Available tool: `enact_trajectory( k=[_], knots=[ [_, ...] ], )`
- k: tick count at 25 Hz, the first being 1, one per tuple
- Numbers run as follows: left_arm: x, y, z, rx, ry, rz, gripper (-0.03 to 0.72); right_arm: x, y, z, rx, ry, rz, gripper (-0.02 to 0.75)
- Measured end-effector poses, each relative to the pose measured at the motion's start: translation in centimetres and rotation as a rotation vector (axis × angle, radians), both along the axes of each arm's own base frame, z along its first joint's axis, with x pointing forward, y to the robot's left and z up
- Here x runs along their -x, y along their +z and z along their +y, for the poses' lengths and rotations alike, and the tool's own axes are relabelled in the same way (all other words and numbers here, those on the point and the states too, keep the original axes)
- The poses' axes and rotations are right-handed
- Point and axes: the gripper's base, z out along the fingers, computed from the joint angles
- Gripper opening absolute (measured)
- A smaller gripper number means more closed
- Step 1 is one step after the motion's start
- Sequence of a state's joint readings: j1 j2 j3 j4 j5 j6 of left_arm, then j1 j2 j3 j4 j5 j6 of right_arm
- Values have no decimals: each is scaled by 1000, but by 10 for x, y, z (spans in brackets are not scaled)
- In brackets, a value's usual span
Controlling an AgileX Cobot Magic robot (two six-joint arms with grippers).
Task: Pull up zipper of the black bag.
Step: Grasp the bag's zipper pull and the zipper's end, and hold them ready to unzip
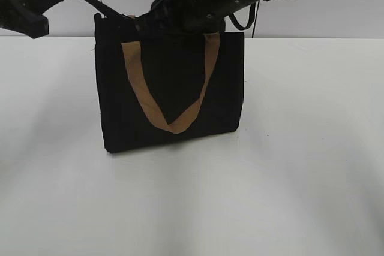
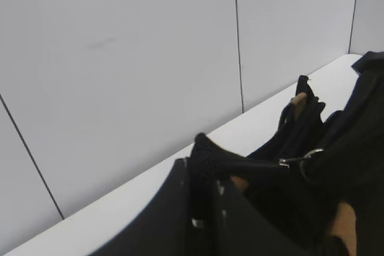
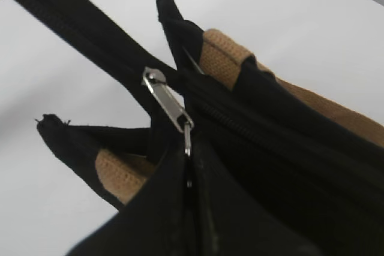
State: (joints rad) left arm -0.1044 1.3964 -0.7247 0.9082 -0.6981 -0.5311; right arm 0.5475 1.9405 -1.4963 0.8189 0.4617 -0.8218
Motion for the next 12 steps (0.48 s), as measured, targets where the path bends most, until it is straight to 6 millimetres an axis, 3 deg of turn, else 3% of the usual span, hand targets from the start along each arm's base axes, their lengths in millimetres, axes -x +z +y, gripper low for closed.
enact_trajectory(
  k=[12],
  knots=[
    [6,7,3,-38,28,-9,21,-1,-1,-5,3,-20,51,-15]
  ],
)
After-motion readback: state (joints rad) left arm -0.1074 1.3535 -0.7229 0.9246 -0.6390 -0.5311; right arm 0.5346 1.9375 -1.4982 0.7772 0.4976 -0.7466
